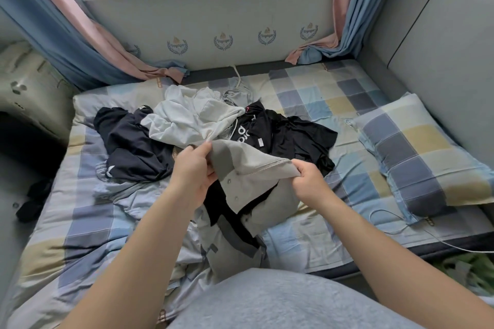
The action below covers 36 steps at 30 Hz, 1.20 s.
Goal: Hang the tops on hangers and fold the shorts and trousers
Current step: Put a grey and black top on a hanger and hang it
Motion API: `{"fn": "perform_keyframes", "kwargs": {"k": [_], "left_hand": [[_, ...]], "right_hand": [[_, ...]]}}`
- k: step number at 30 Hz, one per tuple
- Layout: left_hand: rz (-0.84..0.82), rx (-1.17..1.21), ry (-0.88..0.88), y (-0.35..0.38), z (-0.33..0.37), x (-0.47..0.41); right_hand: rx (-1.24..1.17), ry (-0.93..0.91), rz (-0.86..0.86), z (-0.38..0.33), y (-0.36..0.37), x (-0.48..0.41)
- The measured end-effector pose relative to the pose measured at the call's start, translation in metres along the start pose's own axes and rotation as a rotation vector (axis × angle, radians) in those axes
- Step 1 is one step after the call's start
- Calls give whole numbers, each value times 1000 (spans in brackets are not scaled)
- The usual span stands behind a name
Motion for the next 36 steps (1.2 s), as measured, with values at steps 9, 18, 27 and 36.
{"fn": "perform_keyframes", "kwargs": {"k": [9,18,27,36], "left_hand": [[123,-790,364,2,-28,3],[-209,-1001,592,23,-40,16],[-201,-584,661,34,0,50],[-62,-509,630,1,15,38]], "right_hand": [[-68,-123,34,-50,-19,14],[-241,-222,-103,-81,-17,23],[-58,-119,-268,-22,12,19],[179,35,-221,37,18,20]]}}
Point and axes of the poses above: each hand's wrist, its own x-axis away from the middle knuckle, its own y-axis out of the palm, z = x × y, the point moved 2 cm from there along -x, towards the middle knuckle, and after that the axes turned 8 degrees about -y, right-handed, at the moved point
